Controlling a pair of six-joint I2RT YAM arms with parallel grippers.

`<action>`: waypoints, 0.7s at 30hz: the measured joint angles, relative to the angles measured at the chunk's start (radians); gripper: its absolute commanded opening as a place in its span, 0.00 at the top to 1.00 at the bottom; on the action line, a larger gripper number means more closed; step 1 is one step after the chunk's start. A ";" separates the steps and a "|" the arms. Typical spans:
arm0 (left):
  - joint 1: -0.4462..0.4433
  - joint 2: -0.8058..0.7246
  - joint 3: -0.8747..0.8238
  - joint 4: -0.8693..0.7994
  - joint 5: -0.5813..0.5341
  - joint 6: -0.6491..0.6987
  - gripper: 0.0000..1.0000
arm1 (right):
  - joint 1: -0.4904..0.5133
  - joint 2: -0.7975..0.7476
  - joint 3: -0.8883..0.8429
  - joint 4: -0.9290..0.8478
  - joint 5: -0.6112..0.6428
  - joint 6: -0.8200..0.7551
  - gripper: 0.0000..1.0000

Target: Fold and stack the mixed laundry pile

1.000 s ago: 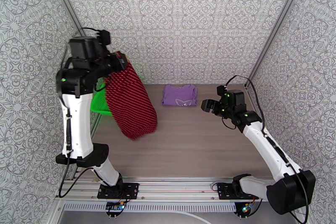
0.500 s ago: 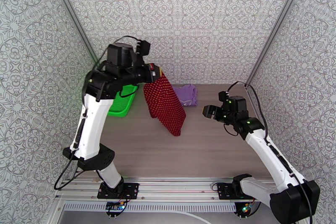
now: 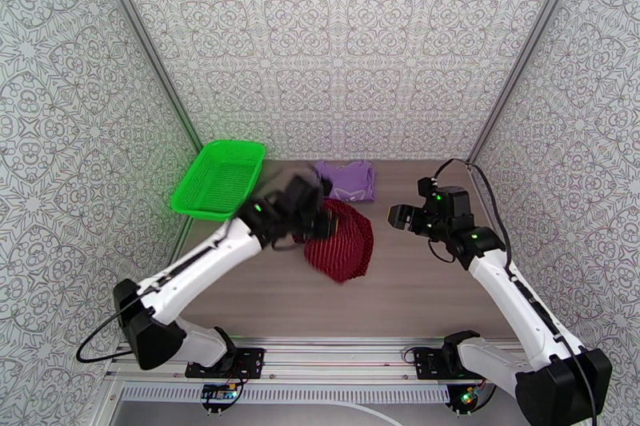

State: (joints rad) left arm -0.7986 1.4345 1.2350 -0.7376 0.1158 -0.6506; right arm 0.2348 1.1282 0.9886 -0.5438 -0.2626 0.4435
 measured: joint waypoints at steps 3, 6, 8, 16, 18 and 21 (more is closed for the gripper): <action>-0.046 -0.002 -0.180 0.081 -0.002 -0.085 0.80 | 0.000 0.019 0.000 -0.007 0.000 -0.010 0.15; -0.077 -0.014 -0.231 0.116 -0.005 -0.130 0.02 | 0.000 0.049 0.001 -0.015 -0.003 -0.024 0.15; -0.080 -0.039 -0.232 0.133 -0.013 -0.143 0.00 | 0.000 0.079 0.007 -0.021 -0.016 -0.034 0.15; 0.035 -0.198 -0.167 0.018 -0.122 -0.141 0.01 | 0.102 0.206 0.103 -0.065 -0.039 -0.085 0.16; 0.136 -0.264 -0.166 -0.025 -0.137 -0.135 0.00 | 0.182 0.251 0.154 -0.083 -0.025 -0.102 0.19; 0.327 -0.365 -0.174 -0.079 -0.137 -0.124 0.01 | 0.308 0.351 0.256 -0.114 0.005 -0.139 0.26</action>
State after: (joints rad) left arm -0.4713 1.0698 1.0611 -0.8162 -0.0208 -0.7742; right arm 0.5426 1.4788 1.2449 -0.6575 -0.2577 0.3046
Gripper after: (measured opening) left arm 0.994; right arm 0.777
